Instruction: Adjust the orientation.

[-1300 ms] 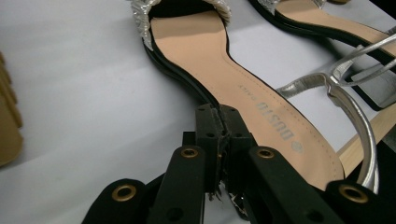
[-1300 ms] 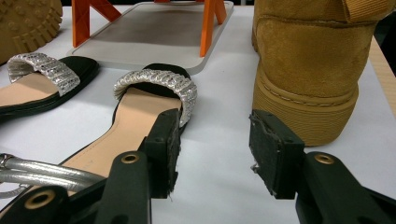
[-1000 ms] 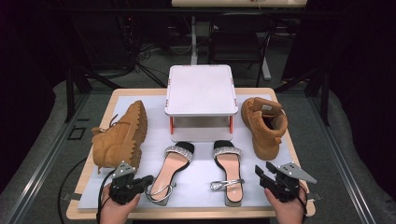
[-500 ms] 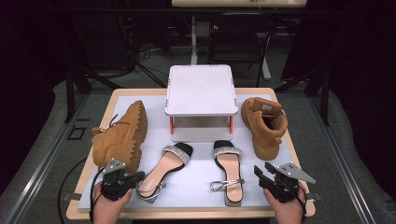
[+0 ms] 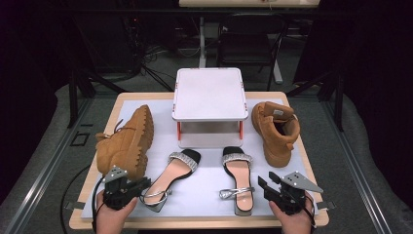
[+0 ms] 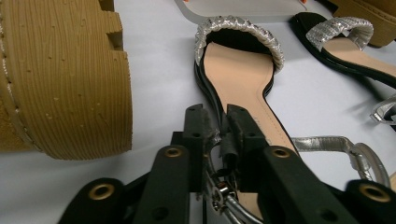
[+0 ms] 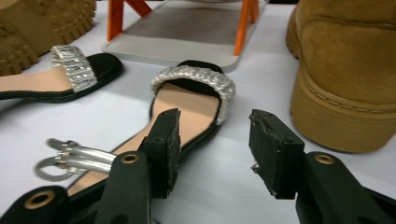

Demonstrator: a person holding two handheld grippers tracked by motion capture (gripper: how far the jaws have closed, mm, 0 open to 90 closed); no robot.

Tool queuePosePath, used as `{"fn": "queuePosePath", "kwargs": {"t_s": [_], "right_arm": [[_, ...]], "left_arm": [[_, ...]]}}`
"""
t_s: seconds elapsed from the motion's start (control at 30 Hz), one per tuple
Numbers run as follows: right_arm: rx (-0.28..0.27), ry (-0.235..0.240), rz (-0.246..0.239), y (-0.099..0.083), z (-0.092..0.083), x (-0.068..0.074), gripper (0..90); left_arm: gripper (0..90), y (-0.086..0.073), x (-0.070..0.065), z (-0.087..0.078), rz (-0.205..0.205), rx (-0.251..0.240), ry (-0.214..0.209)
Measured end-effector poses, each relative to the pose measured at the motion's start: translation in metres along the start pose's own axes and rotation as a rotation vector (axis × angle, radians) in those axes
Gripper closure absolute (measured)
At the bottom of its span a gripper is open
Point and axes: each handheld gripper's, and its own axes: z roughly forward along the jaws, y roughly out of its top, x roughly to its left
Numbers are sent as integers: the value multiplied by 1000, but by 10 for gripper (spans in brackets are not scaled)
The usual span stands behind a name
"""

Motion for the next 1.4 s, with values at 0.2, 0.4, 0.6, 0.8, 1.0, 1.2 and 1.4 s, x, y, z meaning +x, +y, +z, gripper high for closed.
{"fn": "queuePosePath", "kwargs": {"t_s": [0.2, 0.4, 0.6, 0.8, 1.0, 1.2, 1.4], "right_arm": [[18, 43, -31, 5, -4, 14, 560], [53, 59, -64, 9, -3, 27, 570], [45, 48, -73, 10, -6, 36, 570], [71, 51, -83, -1, -12, 39, 557], [122, 45, -77, -13, -7, 36, 609], [125, 39, -70, -14, 2, 34, 631], [116, -9, -113, -13, 6, 34, 800]], "left_arm": [[669, 0, 2, -1, 4, -20, 2], [627, 0, 2, 0, 0, -27, -6], [619, 0, 0, -1, 7, -28, 2], [615, -1, 1, -2, 0, -32, 3], [615, -1, -1, -1, 10, -33, 2], [615, -1, 1, -1, 2, -33, 3], [614, -1, 2, 0, 8, -29, 3]]}}
